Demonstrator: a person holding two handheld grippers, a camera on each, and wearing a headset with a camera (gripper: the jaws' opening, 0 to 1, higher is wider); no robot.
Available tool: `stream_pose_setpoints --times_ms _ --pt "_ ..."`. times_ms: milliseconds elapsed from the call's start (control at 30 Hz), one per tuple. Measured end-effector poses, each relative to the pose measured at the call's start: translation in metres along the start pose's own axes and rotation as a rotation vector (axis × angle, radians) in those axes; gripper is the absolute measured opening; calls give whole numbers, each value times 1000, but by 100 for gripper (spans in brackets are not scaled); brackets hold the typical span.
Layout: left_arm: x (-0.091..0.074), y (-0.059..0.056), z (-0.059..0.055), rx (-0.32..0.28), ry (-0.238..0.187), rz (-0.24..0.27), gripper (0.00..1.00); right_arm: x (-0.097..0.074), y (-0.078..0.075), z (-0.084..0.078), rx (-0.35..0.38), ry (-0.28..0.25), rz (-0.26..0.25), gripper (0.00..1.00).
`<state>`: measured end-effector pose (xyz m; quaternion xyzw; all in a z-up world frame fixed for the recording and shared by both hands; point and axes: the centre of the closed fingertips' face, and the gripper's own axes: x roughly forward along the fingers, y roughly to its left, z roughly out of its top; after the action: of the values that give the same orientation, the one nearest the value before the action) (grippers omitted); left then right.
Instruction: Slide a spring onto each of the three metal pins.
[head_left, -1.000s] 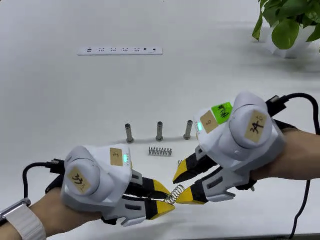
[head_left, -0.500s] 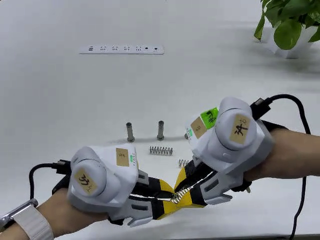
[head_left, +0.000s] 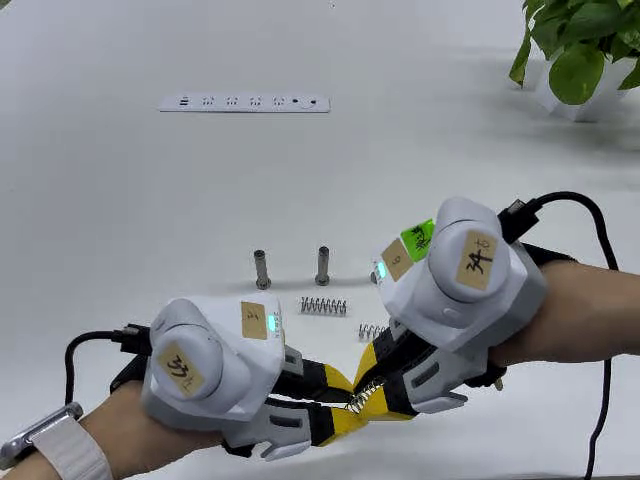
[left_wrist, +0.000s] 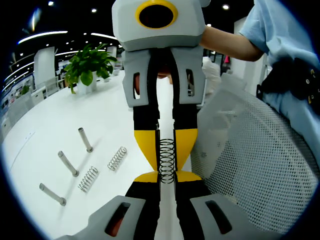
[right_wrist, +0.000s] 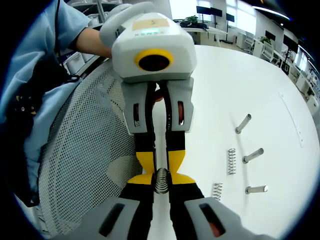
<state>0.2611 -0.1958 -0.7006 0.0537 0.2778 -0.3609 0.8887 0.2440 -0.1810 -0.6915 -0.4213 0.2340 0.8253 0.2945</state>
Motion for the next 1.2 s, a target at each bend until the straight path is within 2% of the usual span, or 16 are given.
stream_pose_setpoints --times_ms 167,333,400,533,633,867,1100,1200 --pt "0 3 1 -34 -6 22 10 -1 -2 0 -5 5 -7 12" --pt "-1 6 1 -82 -32 52 13 -2 -3 1 -16 12 -7 12" --pt "-4 15 1 -98 -50 113 19 -4 -5 2 -21 6 -15 12" --pt "-11 24 -1 -171 -90 168 29 -11 -11 2 -26 11 -28 12" --pt "-17 28 -2 -197 -107 195 33 -13 -13 2 -33 19 -32 12" --pt "-37 46 -3 -278 -166 312 49 -16 -19 0 -56 45 -35 12" --pt "-54 60 2 -308 -216 382 49 -17 -22 1 -74 58 -30 12" --pt "-62 71 0 -327 -219 446 58 -19 -24 2 -84 65 -26 12"
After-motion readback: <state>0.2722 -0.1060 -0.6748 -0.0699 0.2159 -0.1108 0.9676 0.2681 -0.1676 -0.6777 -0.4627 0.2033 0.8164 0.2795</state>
